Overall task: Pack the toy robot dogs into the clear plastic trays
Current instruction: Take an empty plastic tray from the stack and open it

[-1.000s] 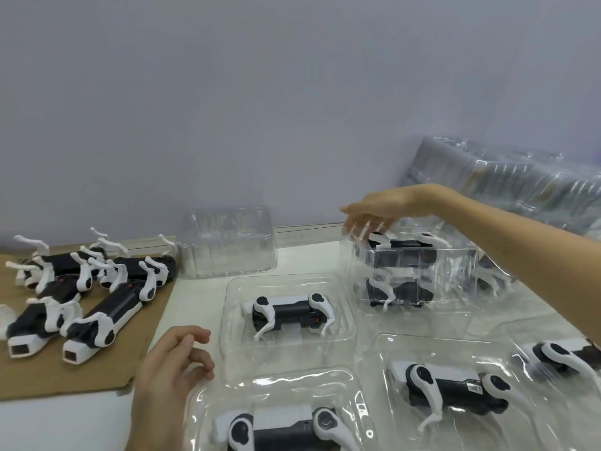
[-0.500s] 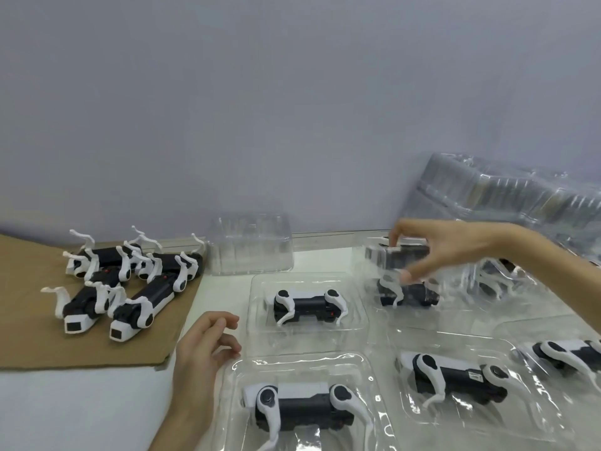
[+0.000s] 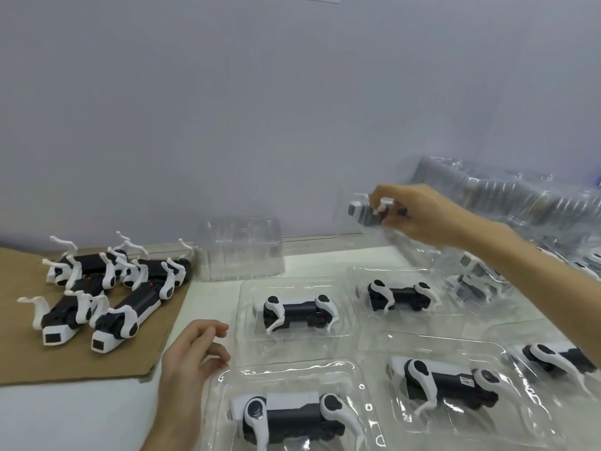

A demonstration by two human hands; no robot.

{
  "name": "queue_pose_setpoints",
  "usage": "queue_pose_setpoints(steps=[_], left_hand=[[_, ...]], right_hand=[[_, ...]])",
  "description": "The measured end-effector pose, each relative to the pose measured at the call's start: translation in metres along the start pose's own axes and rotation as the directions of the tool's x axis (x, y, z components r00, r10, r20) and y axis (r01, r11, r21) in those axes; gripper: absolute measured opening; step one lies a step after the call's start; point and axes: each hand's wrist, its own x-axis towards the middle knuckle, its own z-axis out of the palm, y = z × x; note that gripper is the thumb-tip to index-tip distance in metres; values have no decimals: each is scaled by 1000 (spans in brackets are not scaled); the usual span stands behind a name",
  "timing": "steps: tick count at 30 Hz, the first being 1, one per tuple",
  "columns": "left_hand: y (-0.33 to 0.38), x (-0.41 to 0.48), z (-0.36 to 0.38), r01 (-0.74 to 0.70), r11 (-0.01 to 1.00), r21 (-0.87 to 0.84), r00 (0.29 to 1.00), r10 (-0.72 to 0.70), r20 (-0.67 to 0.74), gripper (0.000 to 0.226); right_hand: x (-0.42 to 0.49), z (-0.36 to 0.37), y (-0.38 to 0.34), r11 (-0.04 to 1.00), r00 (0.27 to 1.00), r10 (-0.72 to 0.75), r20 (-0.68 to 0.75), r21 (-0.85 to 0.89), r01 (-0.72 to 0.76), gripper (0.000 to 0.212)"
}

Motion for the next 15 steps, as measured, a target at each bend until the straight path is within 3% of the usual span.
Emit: queue_pose_setpoints(steps=[3,8,12,15], left_hand=[[-1,2,0,4,1000,-5,1000,-4,-4,25],[-2,4,0,9,1000,4,1000,-9,-10,26],[0,4,-1,7,1000,0,1000,-7,-17,25],[0,2,-1,4,1000,0,1000,-4,-12,24]], right_hand=[[28,25,5,1000,999,-10,-48,-26,9,28],[42,112,32,990,991,102,91,-107,-92,25],[50,123,45,972,967,226,117,-93,-216,26],[41,92,33,967,971,235,38,90,-238,36]])
